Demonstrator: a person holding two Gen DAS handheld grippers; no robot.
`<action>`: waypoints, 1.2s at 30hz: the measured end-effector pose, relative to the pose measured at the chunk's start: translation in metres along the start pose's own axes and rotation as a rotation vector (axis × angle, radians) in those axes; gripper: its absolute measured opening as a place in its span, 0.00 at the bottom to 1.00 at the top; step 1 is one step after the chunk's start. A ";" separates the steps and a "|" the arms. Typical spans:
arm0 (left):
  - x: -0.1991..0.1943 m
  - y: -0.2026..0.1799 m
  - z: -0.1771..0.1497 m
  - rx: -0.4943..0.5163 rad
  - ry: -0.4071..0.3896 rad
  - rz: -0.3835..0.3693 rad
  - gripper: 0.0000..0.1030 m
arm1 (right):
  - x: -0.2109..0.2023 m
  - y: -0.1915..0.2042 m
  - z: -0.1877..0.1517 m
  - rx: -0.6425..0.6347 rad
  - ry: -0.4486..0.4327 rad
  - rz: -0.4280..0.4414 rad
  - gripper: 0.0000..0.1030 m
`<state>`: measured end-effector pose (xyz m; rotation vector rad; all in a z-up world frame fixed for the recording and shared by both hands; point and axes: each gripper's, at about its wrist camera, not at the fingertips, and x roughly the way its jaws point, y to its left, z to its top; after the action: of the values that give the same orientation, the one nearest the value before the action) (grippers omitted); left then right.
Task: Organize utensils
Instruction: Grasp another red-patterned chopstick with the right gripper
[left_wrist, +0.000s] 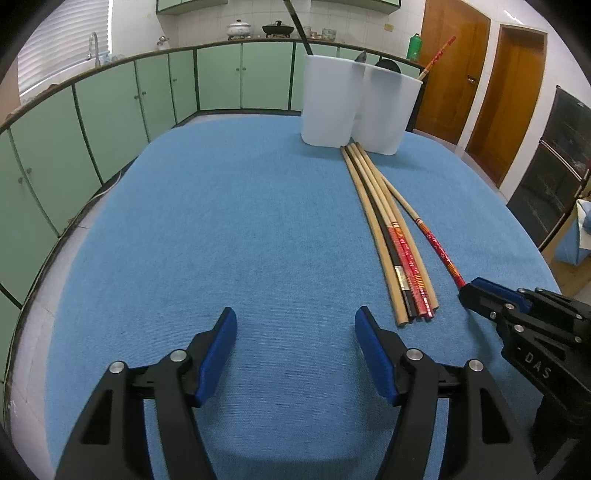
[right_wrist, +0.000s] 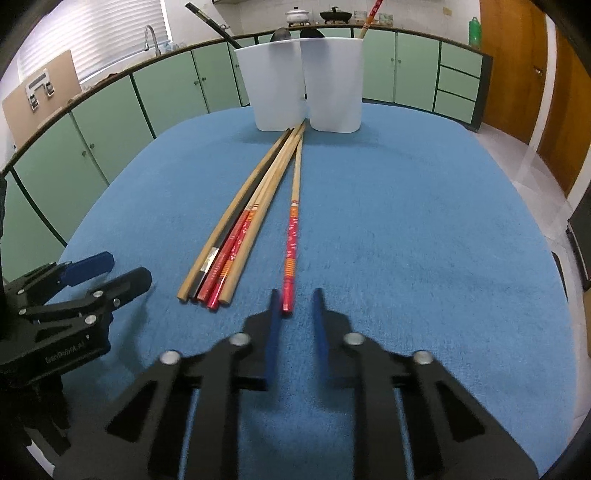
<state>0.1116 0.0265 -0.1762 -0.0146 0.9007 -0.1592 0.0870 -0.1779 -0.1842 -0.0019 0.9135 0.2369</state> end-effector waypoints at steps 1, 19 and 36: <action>0.000 -0.002 0.000 0.001 0.001 -0.005 0.64 | -0.001 -0.001 0.000 -0.001 0.001 0.003 0.05; 0.012 -0.038 0.001 0.095 0.025 0.030 0.67 | -0.009 -0.028 -0.006 0.050 -0.010 -0.031 0.06; 0.012 -0.019 0.005 0.033 0.016 0.061 0.65 | -0.010 -0.031 -0.006 0.063 -0.007 -0.008 0.07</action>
<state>0.1207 0.0059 -0.1812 0.0448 0.9129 -0.1179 0.0826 -0.2111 -0.1832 0.0535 0.9136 0.2008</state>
